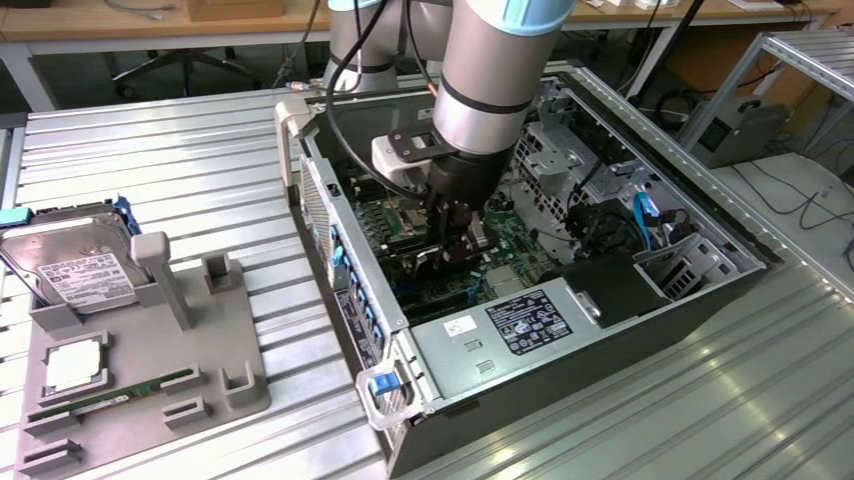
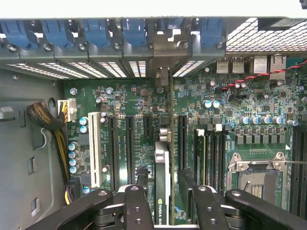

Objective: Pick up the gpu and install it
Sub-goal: 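Insert the gpu into the slot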

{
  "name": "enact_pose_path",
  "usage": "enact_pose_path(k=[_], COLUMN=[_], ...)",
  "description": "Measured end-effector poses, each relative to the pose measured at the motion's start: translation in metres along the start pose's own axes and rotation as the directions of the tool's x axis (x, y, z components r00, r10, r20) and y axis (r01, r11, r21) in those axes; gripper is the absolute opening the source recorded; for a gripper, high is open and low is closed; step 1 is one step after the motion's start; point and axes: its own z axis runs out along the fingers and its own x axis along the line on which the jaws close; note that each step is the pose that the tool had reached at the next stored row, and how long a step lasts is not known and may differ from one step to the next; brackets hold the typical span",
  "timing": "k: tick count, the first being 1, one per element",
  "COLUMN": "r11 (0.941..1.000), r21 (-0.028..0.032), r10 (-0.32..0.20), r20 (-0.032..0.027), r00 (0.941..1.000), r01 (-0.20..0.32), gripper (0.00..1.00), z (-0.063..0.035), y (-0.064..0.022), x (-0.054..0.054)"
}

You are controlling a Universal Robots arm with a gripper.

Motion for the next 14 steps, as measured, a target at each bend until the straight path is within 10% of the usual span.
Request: enact_pose_path(k=[14], r11=[0.9999], r21=[0.0003], r10=[0.011], r20=[0.001], r00=[0.9999], r01=[-0.011], gripper=[0.4], z=[0.0025], y=[0.0006], x=[-0.0015])
